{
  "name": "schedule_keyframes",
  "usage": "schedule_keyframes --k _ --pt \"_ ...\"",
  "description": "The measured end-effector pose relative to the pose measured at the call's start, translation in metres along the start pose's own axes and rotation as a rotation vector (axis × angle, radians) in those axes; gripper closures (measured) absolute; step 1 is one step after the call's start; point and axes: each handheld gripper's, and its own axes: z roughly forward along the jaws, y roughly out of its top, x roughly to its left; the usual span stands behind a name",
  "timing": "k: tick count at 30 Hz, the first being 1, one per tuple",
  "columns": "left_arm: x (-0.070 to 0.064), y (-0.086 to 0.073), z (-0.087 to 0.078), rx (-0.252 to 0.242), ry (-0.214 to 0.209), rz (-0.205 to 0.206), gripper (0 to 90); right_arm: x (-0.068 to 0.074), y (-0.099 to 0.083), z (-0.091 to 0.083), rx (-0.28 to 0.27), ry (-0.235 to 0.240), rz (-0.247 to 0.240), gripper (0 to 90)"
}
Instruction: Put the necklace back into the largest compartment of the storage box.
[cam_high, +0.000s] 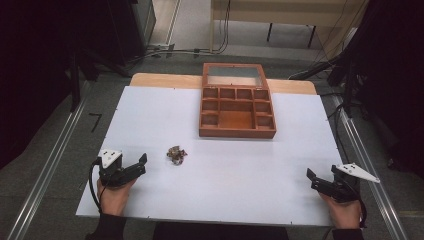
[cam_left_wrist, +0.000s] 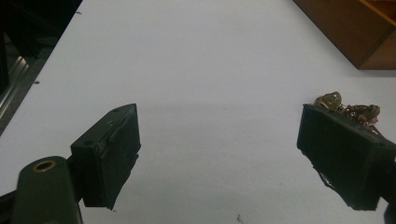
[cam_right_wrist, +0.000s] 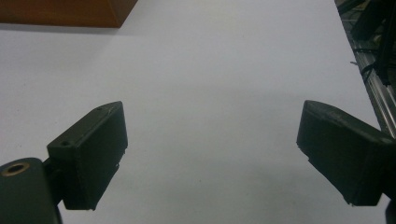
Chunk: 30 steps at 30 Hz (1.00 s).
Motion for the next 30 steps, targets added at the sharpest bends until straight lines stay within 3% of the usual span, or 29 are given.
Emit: schedule_keyframes --k 20,30 --pt "-0.007 0.0 0.006 0.014 -0.019 0.008 14.0 -0.001 0.0 0.001 0.004 -0.002 0.003 6.9" --pt "-0.015 0.002 0.009 0.011 -0.057 0.01 16.0 0.0 0.0 0.0 0.004 -0.002 0.004 6.9"
